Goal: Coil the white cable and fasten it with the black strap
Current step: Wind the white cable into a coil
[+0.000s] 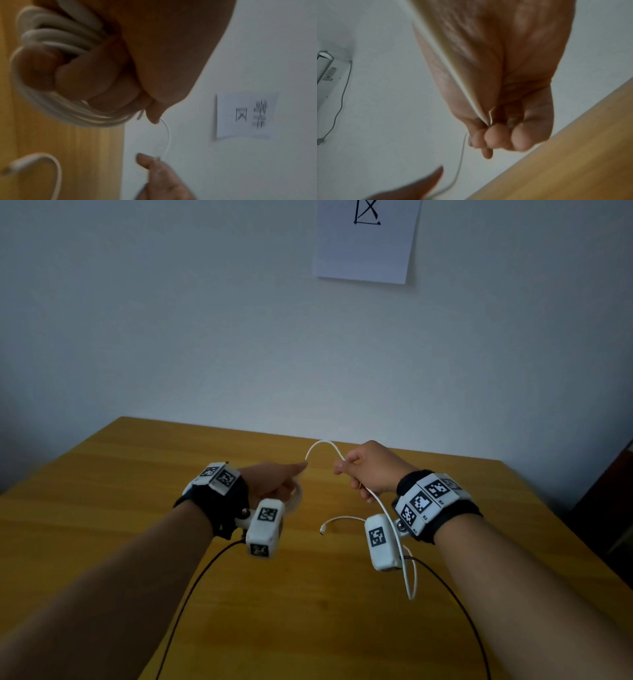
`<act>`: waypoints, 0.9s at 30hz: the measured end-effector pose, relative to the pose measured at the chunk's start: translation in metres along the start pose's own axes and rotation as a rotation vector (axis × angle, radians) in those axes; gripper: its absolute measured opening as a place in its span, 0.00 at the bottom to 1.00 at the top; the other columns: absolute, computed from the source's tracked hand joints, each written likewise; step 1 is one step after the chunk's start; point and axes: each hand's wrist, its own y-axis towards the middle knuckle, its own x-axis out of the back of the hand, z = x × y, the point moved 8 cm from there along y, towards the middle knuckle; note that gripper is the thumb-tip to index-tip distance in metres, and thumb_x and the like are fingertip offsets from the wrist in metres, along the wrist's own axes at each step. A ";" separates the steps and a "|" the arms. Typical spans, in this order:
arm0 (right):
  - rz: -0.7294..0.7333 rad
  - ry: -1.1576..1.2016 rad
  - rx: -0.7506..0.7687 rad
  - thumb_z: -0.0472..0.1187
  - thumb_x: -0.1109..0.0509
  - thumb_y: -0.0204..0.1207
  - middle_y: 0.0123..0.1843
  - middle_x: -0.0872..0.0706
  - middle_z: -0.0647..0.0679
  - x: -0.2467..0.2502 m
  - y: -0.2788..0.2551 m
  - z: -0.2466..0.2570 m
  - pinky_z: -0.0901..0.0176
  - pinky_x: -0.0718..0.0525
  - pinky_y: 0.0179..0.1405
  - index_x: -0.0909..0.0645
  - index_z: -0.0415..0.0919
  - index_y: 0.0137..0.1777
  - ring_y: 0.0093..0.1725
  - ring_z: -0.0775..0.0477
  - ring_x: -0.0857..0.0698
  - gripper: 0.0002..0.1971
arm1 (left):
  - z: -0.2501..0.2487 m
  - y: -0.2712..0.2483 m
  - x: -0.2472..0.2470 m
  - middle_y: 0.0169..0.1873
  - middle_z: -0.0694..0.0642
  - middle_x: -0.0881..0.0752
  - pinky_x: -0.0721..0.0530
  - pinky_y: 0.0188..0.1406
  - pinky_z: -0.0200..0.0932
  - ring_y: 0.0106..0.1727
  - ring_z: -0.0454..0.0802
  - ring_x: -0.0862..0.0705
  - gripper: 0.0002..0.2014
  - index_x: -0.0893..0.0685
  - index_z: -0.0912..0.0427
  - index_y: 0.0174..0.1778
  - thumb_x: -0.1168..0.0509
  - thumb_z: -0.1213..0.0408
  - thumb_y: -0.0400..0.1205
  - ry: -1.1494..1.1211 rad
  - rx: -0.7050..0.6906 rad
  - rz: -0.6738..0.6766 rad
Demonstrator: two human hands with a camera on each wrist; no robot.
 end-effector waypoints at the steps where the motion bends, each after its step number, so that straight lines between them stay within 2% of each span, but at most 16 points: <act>1: -0.009 -0.014 0.005 0.50 0.35 0.89 0.32 0.17 0.47 -0.001 0.001 0.000 0.58 0.15 0.25 0.11 0.40 0.58 0.22 0.50 0.19 0.15 | -0.003 -0.001 -0.008 0.14 0.48 0.36 0.44 0.25 0.40 0.14 0.46 0.39 0.29 0.35 0.54 0.21 0.39 0.40 0.82 -0.157 -0.013 0.101; 3: -0.016 -0.052 0.012 0.50 0.39 0.91 0.31 0.19 0.47 -0.003 0.002 -0.001 0.58 0.17 0.26 0.12 0.40 0.61 0.23 0.48 0.20 0.18 | -0.016 -0.008 -0.018 0.15 0.47 0.39 0.45 0.25 0.40 0.15 0.46 0.41 0.28 0.39 0.52 0.21 0.38 0.44 0.83 -0.404 -0.059 0.232; 6: 0.013 -0.079 0.008 0.49 0.42 0.92 0.35 0.18 0.45 -0.010 0.002 -0.004 0.51 0.12 0.28 0.13 0.43 0.65 0.25 0.46 0.18 0.18 | -0.042 -0.020 -0.022 0.15 0.48 0.39 0.39 0.24 0.40 0.15 0.47 0.40 0.26 0.43 0.50 0.25 0.38 0.50 0.84 -0.647 -0.228 0.300; 8: 0.081 -0.079 -0.010 0.47 0.43 0.92 0.41 0.17 0.44 -0.020 0.001 -0.006 0.42 0.08 0.38 0.16 0.44 0.70 0.28 0.44 0.16 0.17 | -0.058 -0.026 -0.024 0.15 0.47 0.38 0.36 0.28 0.43 0.15 0.46 0.38 0.23 0.42 0.50 0.26 0.40 0.50 0.84 -0.754 -0.342 0.342; 10: 0.163 -0.082 -0.031 0.45 0.43 0.93 0.44 0.16 0.48 -0.032 -0.001 -0.007 0.41 0.07 0.43 0.21 0.46 0.78 0.29 0.45 0.16 0.18 | -0.069 -0.030 -0.029 0.17 0.48 0.36 0.32 0.35 0.44 0.17 0.46 0.35 0.21 0.37 0.52 0.27 0.42 0.50 0.85 -0.853 -0.400 0.384; 12: 0.235 -0.073 -0.046 0.43 0.42 0.92 0.44 0.19 0.50 -0.043 -0.003 -0.003 0.45 0.07 0.41 0.26 0.47 0.83 0.29 0.48 0.17 0.20 | -0.077 -0.029 -0.028 0.19 0.49 0.30 0.30 0.41 0.43 0.21 0.49 0.26 0.20 0.33 0.54 0.30 0.46 0.50 0.87 -0.940 -0.453 0.329; 14: 0.310 -0.049 -0.045 0.42 0.41 0.92 0.43 0.21 0.47 -0.052 -0.007 0.002 0.51 0.07 0.36 0.28 0.49 0.85 0.30 0.50 0.18 0.22 | -0.083 -0.029 -0.020 0.25 0.52 0.17 0.25 0.46 0.46 0.32 0.54 0.13 0.20 0.32 0.55 0.32 0.50 0.52 0.89 -0.919 -0.567 0.192; 16: 0.371 -0.033 -0.016 0.43 0.39 0.92 0.43 0.21 0.45 -0.058 -0.012 0.009 0.53 0.07 0.36 0.29 0.48 0.85 0.30 0.51 0.18 0.22 | -0.086 -0.031 -0.016 0.44 0.58 0.07 0.23 0.62 0.49 0.54 0.57 0.10 0.22 0.31 0.55 0.32 0.56 0.52 0.90 -0.828 -0.629 0.110; 17: 0.390 -0.019 0.006 0.43 0.38 0.91 0.42 0.21 0.45 -0.059 -0.014 0.012 0.52 0.07 0.37 0.28 0.46 0.84 0.30 0.51 0.18 0.22 | -0.085 -0.029 -0.014 0.53 0.60 0.08 0.26 0.69 0.49 0.63 0.57 0.13 0.24 0.27 0.56 0.33 0.58 0.51 0.90 -0.740 -0.639 0.071; 18: 0.404 0.005 0.026 0.43 0.36 0.90 0.42 0.21 0.45 -0.059 -0.016 0.016 0.52 0.07 0.37 0.26 0.45 0.82 0.30 0.51 0.17 0.21 | -0.083 -0.025 -0.010 0.58 0.60 0.10 0.29 0.71 0.48 0.67 0.56 0.17 0.27 0.19 0.57 0.38 0.58 0.49 0.90 -0.603 -0.652 0.010; 20: 0.421 0.073 0.049 0.42 0.33 0.89 0.39 0.21 0.46 -0.057 -0.018 0.022 0.52 0.08 0.37 0.23 0.42 0.80 0.30 0.50 0.17 0.20 | -0.079 -0.019 -0.001 0.57 0.60 0.13 0.29 0.63 0.43 0.64 0.51 0.21 0.32 0.09 0.56 0.50 0.57 0.45 0.89 -0.245 -0.661 -0.204; 21: 0.425 0.105 0.050 0.40 0.32 0.88 0.36 0.21 0.48 -0.055 -0.019 0.025 0.52 0.08 0.37 0.22 0.41 0.78 0.29 0.51 0.18 0.20 | -0.078 -0.019 0.002 0.55 0.63 0.11 0.28 0.59 0.42 0.61 0.50 0.20 0.32 0.08 0.58 0.47 0.56 0.45 0.88 -0.115 -0.677 -0.302; 22: 0.432 0.128 0.049 0.39 0.31 0.88 0.33 0.21 0.49 -0.054 -0.020 0.026 0.51 0.08 0.38 0.20 0.40 0.77 0.27 0.51 0.18 0.19 | -0.079 -0.016 0.005 0.52 0.66 0.09 0.27 0.55 0.43 0.57 0.50 0.19 0.32 0.10 0.59 0.39 0.55 0.44 0.87 -0.007 -0.709 -0.389; 24: 0.447 0.153 0.050 0.37 0.31 0.87 0.27 0.21 0.53 -0.053 -0.022 0.028 0.49 0.09 0.40 0.19 0.38 0.75 0.25 0.53 0.20 0.17 | -0.085 -0.019 0.002 0.44 0.67 0.08 0.28 0.40 0.41 0.43 0.52 0.16 0.30 0.18 0.58 0.26 0.52 0.45 0.87 0.219 -0.776 -0.504; 26: 0.454 0.166 0.048 0.36 0.30 0.87 0.24 0.22 0.54 -0.052 -0.023 0.027 0.48 0.09 0.42 0.17 0.34 0.72 0.24 0.53 0.20 0.16 | -0.083 -0.023 -0.007 0.38 0.61 0.10 0.30 0.33 0.41 0.31 0.46 0.18 0.24 0.25 0.57 0.26 0.49 0.54 0.89 0.440 -0.741 -0.541; 27: 0.456 0.170 0.044 0.37 0.29 0.86 0.24 0.23 0.53 -0.052 -0.024 0.027 0.49 0.09 0.41 0.17 0.33 0.72 0.24 0.53 0.20 0.16 | -0.080 -0.026 -0.010 0.38 0.59 0.14 0.28 0.35 0.43 0.32 0.47 0.20 0.21 0.27 0.58 0.31 0.49 0.56 0.89 0.568 -0.705 -0.568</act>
